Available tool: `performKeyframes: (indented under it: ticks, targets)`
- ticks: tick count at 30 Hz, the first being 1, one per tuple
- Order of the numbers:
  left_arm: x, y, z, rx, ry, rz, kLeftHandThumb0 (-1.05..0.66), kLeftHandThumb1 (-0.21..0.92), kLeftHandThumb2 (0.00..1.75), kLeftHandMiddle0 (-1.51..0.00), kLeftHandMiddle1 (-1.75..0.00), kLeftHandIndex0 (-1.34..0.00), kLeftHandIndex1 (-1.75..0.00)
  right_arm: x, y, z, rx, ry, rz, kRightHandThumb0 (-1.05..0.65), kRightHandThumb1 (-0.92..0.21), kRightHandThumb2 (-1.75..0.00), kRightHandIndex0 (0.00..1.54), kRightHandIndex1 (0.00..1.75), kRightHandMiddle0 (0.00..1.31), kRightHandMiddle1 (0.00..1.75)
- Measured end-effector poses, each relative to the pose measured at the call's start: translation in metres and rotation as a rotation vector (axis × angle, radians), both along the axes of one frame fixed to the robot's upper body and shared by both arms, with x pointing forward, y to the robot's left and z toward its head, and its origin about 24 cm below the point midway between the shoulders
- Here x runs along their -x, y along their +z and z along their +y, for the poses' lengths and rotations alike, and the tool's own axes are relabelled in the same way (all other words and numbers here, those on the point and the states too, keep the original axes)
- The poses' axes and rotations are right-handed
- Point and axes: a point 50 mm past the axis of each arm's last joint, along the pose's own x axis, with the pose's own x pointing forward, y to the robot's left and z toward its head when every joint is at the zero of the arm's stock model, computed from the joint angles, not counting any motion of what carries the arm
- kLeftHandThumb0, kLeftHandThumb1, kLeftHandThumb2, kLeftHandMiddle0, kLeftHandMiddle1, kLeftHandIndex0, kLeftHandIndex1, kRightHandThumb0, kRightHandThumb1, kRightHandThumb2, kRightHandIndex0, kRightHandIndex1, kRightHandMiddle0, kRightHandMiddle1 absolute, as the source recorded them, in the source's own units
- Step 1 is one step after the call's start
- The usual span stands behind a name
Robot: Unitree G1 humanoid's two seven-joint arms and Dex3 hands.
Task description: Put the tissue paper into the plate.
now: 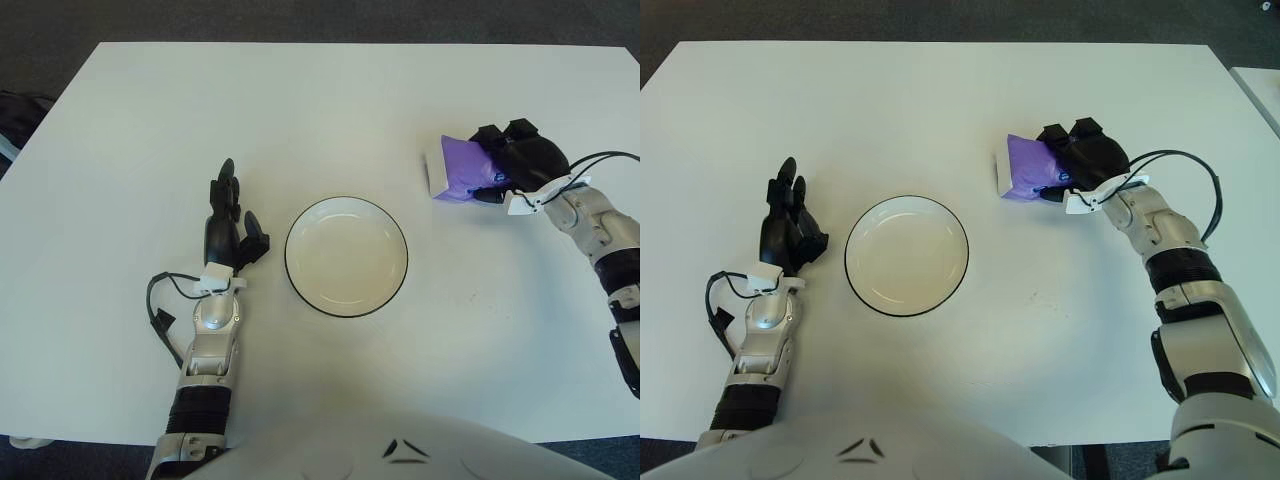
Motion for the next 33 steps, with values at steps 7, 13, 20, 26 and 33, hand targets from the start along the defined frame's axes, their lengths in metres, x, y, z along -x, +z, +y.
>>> performKeyframes:
  ticks: [7, 13, 20, 26, 33]
  targets:
    - [0.0000, 0.0001, 0.0000, 0.002, 0.007, -0.001, -0.78, 0.92, 1.03, -0.22, -0.01, 0.00, -0.40, -0.0004, -0.0015, -0.0015, -0.028, -0.007, 0.004, -0.54, -0.13, -1.54, 1.22, 1.75, 0.76, 1.75]
    - [0.0000, 0.0001, 0.0000, 0.002, 0.006, -0.003, -0.78, 0.92, 1.03, -0.21, 0.00, 0.00, -0.38, -0.0004, -0.0017, -0.0013, -0.038, -0.009, 0.005, -0.55, -0.11, -1.56, 1.22, 1.75, 0.77, 1.75]
    - [-0.0001, 0.0000, 0.0000, 0.006, 0.006, -0.004, -0.78, 0.92, 1.03, -0.21, 0.00, 0.00, -0.39, 0.0003, -0.0026, -0.0011, -0.040, -0.010, -0.003, -0.56, -0.11, -1.58, 1.19, 1.75, 0.78, 1.75]
    - [-0.0002, -0.0001, 0.0000, 0.008, 0.006, -0.005, -0.78, 0.92, 1.03, -0.21, 0.00, 0.00, -0.39, 0.0016, -0.0033, -0.0010, -0.049, -0.009, -0.017, -0.56, -0.11, -1.57, 1.21, 1.75, 0.78, 1.75]
    - [-0.0002, -0.0003, 0.0003, 0.007, 0.004, -0.007, -0.78, 0.92, 1.02, -0.20, 0.00, 0.00, -0.39, 0.0037, 0.0050, 0.0012, -0.083, 0.010, -0.048, -0.55, -0.11, -1.56, 1.25, 1.75, 0.77, 1.75]
